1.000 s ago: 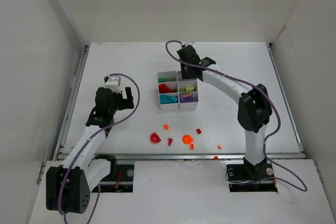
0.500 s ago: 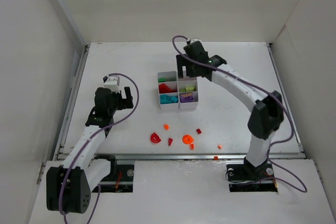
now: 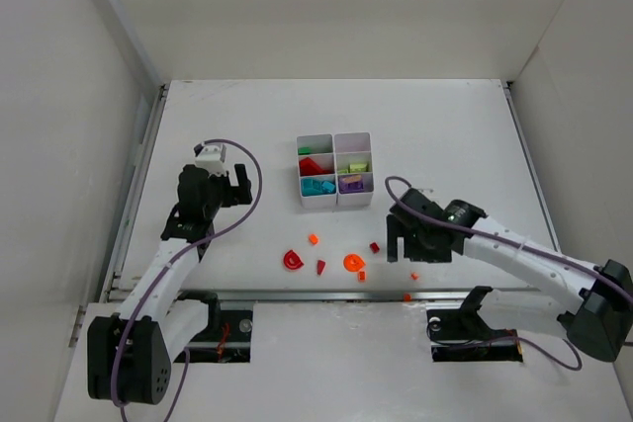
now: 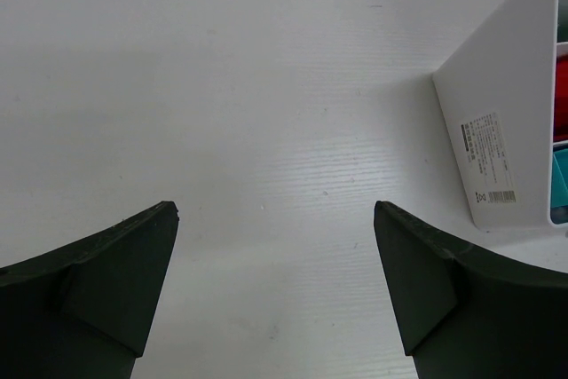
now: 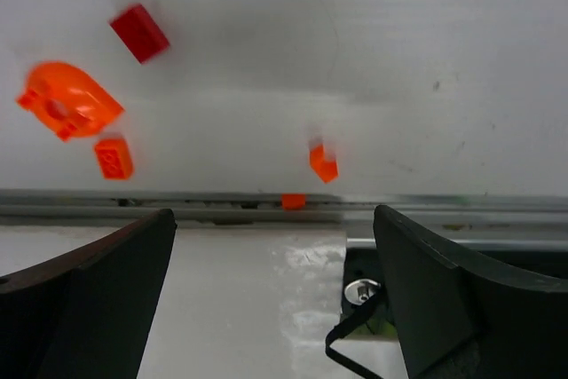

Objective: Sort the legos into containers by color

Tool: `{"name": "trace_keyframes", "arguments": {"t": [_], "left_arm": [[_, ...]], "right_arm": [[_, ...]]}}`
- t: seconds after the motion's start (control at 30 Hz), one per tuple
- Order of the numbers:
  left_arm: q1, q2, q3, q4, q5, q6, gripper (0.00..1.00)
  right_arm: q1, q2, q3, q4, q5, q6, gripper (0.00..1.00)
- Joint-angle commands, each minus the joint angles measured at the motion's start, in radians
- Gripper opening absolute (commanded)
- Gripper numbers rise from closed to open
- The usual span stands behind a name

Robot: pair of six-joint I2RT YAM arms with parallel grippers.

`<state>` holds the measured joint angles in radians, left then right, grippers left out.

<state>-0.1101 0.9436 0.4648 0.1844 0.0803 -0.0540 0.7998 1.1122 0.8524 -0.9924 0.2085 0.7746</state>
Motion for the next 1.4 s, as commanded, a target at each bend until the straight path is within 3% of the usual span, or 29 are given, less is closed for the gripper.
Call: {"name": "trace_keyframes", "arguments": {"t": [0.0,0.13,0.23,0.3,0.37,0.53,0.9,1.1,1.27,1.3,1.37], "left_arm": [[-0.003,-0.037,-0.011,0.053,0.022,-0.012,0.91],[-0.003,-0.037,-0.020,0.053,0.032,-0.012,0.91],[-0.003,-0.037,-0.020,0.053,0.032,-0.012,0.91],[-0.003,-0.037,-0.020,0.053,0.032,-0.012,0.91],[-0.013,-0.037,-0.020,0.053,0.032,-0.012,0.91],[-0.022,-0.028,-0.020,0.053,0.022,-0.012,0.92],[-0.022,-0.028,-0.020,0.053,0.013,-0.012,0.92],[-0.031,-0.037,-0.020,0.053,0.013,-0.012,0.92],[-0.040,-0.037,-0.020,0.053,0.013,-0.012,0.92],[-0.040,-0.037,-0.020,0.064,0.013,-0.012,0.92],[-0.040,-0.037,-0.020,0.064,0.013,-0.012,0.92]], "right_arm": [[0.053,-0.016,-0.050,-0.043,-0.043,0.163,0.97],[0.148,0.046,-0.124,0.017,-0.103,0.201,0.86],[0.173,0.066,-0.167,0.058,-0.141,0.228,0.73],[0.173,0.066,-0.206,0.130,-0.181,0.253,0.69],[0.173,0.057,-0.289,0.193,-0.181,0.287,0.65],[0.173,0.032,-0.286,0.221,-0.127,0.318,0.53],[0.182,0.242,-0.216,0.169,-0.132,0.295,0.53],[0.191,0.253,-0.193,0.146,-0.083,0.385,0.55],[0.191,0.273,-0.161,0.146,-0.060,0.376,0.32],[0.191,0.284,-0.161,0.146,-0.060,0.364,0.23],[0.191,0.294,-0.161,0.155,-0.073,0.347,0.21]]}}
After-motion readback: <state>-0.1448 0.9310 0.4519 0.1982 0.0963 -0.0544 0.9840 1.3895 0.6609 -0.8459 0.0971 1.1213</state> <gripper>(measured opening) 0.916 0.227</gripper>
